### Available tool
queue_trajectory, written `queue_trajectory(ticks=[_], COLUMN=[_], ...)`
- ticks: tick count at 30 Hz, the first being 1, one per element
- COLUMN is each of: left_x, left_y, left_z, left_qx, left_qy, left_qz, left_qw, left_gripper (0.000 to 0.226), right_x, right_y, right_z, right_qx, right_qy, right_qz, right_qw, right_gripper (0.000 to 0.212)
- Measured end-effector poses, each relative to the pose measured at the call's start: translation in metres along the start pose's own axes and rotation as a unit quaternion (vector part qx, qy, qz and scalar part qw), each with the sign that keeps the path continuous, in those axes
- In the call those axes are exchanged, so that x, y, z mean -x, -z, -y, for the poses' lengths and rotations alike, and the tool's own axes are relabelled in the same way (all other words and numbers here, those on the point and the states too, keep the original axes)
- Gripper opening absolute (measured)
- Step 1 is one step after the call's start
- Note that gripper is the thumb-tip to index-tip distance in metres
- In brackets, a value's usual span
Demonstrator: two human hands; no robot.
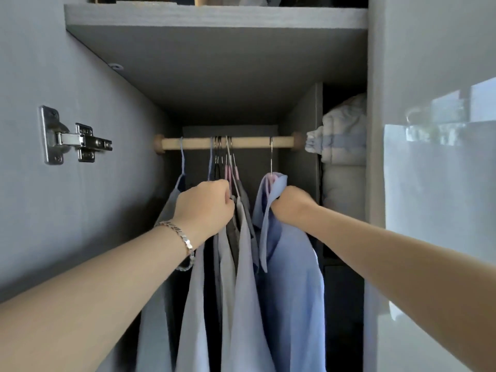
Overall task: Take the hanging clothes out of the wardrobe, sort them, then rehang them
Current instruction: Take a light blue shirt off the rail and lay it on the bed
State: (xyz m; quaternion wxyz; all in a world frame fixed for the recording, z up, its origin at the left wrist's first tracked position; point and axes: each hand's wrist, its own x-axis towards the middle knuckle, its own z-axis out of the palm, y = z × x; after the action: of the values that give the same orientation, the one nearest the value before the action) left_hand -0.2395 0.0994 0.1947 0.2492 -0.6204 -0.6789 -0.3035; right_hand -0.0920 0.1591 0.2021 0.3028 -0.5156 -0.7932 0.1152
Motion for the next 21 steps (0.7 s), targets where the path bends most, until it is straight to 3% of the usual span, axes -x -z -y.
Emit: queue_trajectory(ticks=[4, 11, 17, 21], left_x=[0.034, 0.109, 0.206, 0.271], left_y=[0.007, 0.001, -0.030, -0.042], left_z=[-0.031, -0.102, -0.195, -0.266], left_qx=[0.021, 0.030, 0.065, 0.089], left_qy=[-0.025, -0.037, -0.069, -0.111], left_qz=[0.046, 0.121, 0.221, 0.283], left_qw=[0.998, 0.992, 0.971, 0.948], left_gripper=[0.015, 0.014, 0.015, 0.015], right_x=[0.060, 0.197, 0.338, 0.440], right_y=[0.002, 0.021, 0.053, 0.083], right_z=[-0.029, -0.105, -0.215, -0.268], right_qx=[0.047, 0.086, 0.062, 0.053], right_qy=[-0.004, -0.022, -0.157, -0.243], right_qz=[0.037, 0.080, 0.106, 0.082], right_qw=[0.998, 0.993, 0.980, 0.965], right_gripper=[0.034, 0.038, 0.038, 0.035])
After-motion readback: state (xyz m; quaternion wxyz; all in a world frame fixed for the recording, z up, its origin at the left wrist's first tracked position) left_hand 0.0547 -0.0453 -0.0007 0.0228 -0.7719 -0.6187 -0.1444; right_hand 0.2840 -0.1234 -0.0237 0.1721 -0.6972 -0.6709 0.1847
